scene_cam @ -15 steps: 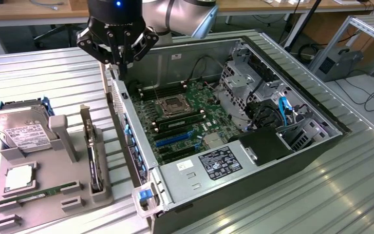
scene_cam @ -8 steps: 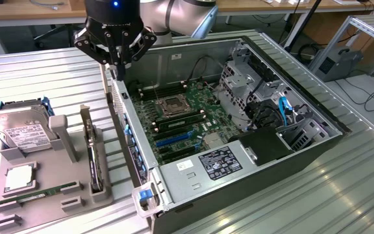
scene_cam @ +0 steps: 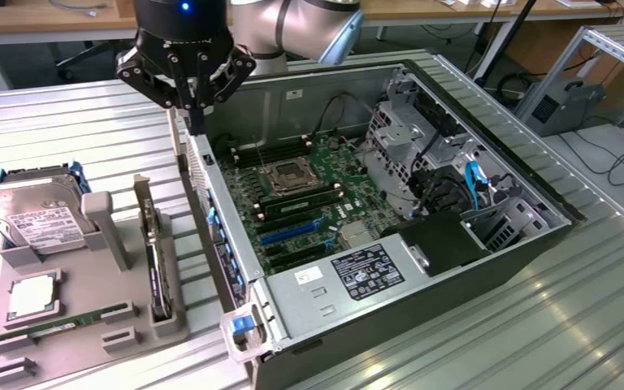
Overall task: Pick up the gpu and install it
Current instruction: 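Reach for the gpu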
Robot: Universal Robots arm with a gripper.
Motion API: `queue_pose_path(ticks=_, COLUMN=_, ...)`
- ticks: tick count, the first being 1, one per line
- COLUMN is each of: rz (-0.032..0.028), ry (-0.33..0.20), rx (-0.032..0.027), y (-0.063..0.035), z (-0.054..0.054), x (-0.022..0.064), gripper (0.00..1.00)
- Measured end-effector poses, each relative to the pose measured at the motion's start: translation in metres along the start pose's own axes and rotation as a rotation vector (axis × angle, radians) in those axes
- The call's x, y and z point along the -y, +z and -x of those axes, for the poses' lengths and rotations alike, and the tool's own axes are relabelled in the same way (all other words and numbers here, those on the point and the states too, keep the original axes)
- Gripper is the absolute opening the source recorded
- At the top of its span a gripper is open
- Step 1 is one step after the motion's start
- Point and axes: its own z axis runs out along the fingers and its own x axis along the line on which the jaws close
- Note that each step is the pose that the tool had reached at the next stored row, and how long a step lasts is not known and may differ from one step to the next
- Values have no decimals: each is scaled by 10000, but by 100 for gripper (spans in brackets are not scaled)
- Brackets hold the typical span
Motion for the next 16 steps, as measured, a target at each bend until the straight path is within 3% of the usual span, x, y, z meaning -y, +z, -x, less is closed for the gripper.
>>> queue_pose_path(ticks=16, rz=0, ry=0, rx=0, y=-5, z=-183, x=14, gripper=11)
